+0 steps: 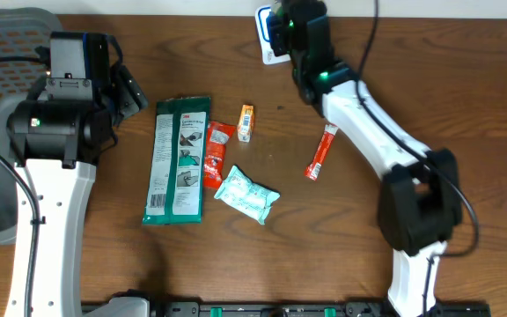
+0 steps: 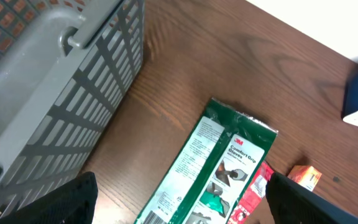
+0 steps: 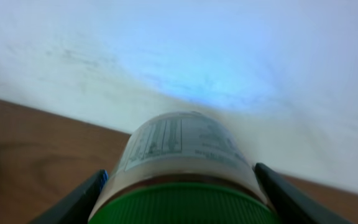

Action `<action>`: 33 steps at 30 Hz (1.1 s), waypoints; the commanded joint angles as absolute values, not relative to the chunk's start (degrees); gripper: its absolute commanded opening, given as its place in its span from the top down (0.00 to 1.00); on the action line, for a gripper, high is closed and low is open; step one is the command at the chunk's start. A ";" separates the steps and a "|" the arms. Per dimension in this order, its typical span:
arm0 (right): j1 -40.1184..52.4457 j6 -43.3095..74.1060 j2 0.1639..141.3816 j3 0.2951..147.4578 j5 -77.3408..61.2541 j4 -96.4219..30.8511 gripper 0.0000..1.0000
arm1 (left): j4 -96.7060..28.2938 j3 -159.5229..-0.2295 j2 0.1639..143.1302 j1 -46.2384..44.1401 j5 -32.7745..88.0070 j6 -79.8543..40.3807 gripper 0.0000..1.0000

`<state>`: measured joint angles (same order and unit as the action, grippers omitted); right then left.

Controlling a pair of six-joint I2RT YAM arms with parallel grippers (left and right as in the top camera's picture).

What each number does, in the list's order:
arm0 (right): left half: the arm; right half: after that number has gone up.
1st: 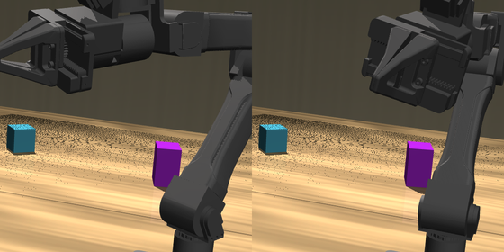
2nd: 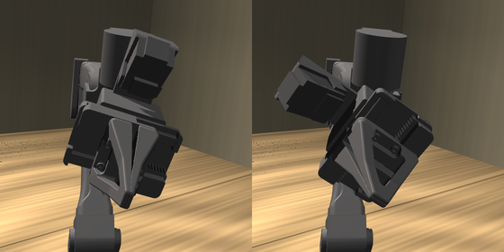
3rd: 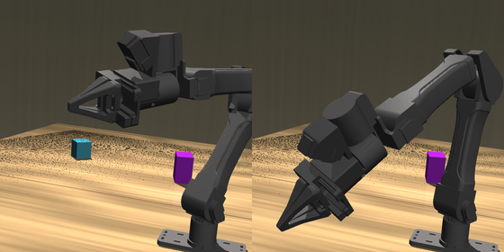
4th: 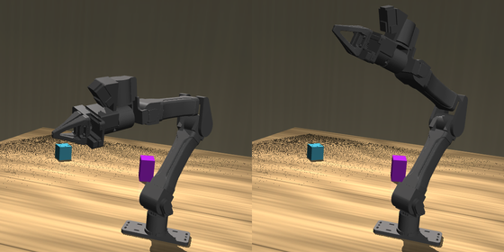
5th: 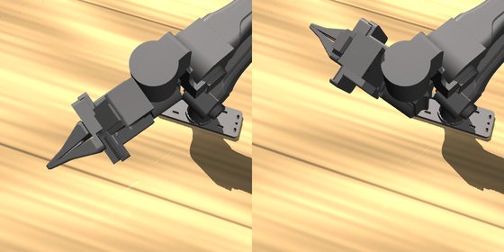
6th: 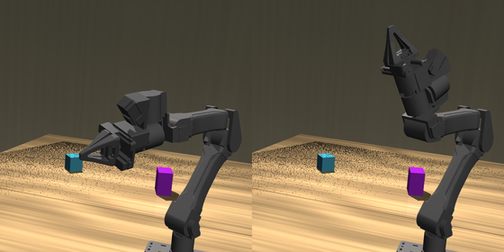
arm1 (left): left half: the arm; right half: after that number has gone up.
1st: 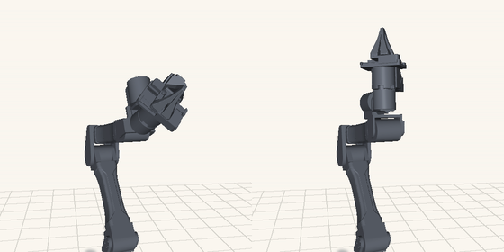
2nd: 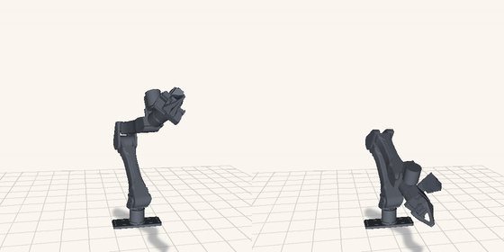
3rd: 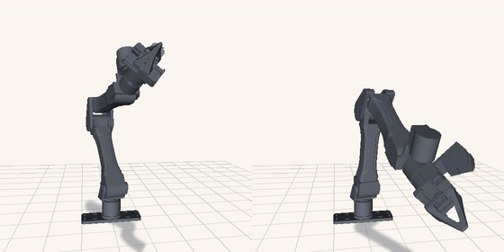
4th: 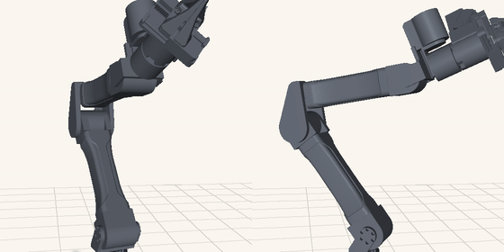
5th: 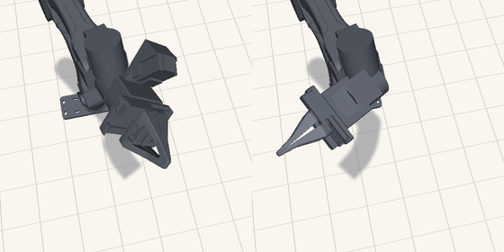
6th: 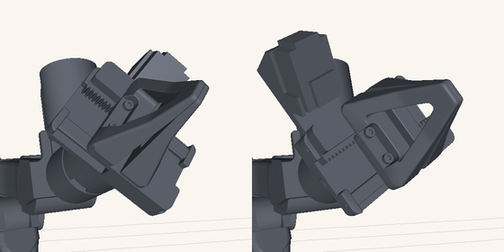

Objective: Scan the item barcode
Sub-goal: 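Raise the jar's label up to the scanner face with the right gripper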

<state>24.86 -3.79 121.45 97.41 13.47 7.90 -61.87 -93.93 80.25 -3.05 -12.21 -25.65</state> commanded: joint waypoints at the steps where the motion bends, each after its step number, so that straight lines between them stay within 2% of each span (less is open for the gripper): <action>1: 24.58 -11.20 125.49 97.71 13.93 17.45 0.99 | -62.06 -94.89 80.47 -2.81 -12.93 -25.54 0.13; 10: 23.18 -11.90 136.20 97.71 13.89 37.82 0.99 | -62.06 -94.89 80.47 -2.81 -12.93 -25.54 0.13; 17: 21.93 -11.62 142.69 97.71 12.82 46.02 0.99 | -62.08 -94.89 80.47 -2.81 -12.93 -25.54 0.13; 33: 20.49 -4.84 143.55 97.71 8.93 46.76 0.99 | -62.06 -94.89 80.47 -2.81 -12.93 -25.54 0.13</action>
